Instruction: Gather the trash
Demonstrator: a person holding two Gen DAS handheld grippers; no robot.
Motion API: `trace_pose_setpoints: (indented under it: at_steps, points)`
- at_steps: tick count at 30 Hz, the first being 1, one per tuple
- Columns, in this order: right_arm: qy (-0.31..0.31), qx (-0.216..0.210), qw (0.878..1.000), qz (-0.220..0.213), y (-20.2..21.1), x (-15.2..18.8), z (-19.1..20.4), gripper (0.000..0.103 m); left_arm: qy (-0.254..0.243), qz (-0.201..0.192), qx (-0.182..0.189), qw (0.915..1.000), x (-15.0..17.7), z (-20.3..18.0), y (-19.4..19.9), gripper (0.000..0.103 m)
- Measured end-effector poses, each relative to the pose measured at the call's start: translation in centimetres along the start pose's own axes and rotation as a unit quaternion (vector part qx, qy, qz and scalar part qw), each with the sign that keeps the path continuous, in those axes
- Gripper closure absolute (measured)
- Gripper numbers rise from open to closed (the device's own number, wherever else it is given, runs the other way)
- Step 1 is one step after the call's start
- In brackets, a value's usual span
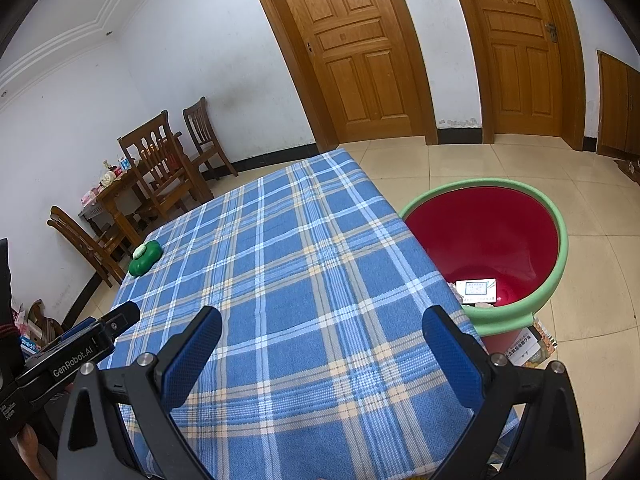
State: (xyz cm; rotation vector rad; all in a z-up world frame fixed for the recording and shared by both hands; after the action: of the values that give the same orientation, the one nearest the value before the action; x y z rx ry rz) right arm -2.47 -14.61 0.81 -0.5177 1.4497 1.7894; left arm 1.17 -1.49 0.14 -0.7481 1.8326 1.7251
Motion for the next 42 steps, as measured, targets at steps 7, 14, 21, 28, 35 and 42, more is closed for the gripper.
trace_pose_setpoints:
  at_steps: [7, 14, 21, 28, 35, 42]
  points:
    - [0.000, 0.000, 1.000, 0.001, 0.06, -0.07, 0.00, 0.001, 0.000, 0.000, 0.000, 1.0000, 0.00, 0.01, 0.00, 0.015]
    - [0.000, 0.000, 1.000, 0.001, 0.08, -0.11, 0.00, 0.001, 0.000, 0.000, 0.000, 1.0000, 0.01, -0.01, 0.01, 0.015]
    - [0.000, 0.000, 1.000, 0.001, 0.09, -0.15, 0.04, 0.001, 0.000, 0.000, -0.001, 1.0000, -0.01, 0.02, 0.01, 0.015]
    - [0.000, 0.000, 1.000, 0.001, 0.08, -0.18, 0.08, 0.001, -0.001, 0.000, 0.000, 1.0000, -0.03, 0.00, 0.01, 0.015]
    - [0.000, 0.000, 1.000, 0.001, 0.13, -0.23, 0.08, 0.001, 0.000, 0.000, 0.000, 1.0000, -0.04, 0.01, 0.02, 0.015]
    - [0.000, 0.000, 1.000, 0.002, 0.16, -0.25, 0.11, 0.001, 0.000, 0.001, 0.000, 1.0000, -0.06, 0.04, -0.03, 0.015]
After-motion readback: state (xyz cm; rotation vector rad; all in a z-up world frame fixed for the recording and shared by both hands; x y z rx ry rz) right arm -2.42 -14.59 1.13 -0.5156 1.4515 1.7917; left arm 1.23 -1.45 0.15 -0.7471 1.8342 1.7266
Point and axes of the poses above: each gripper's, at about its wrist camera, not at the fingertips, and y roughly against the way its jaws point, z to its left, x to its underside, the point moved 2 cm from there along -y, roughly the way its jaws point, and after that the axes turned 2 degrees about z, right-handed, at the moved point
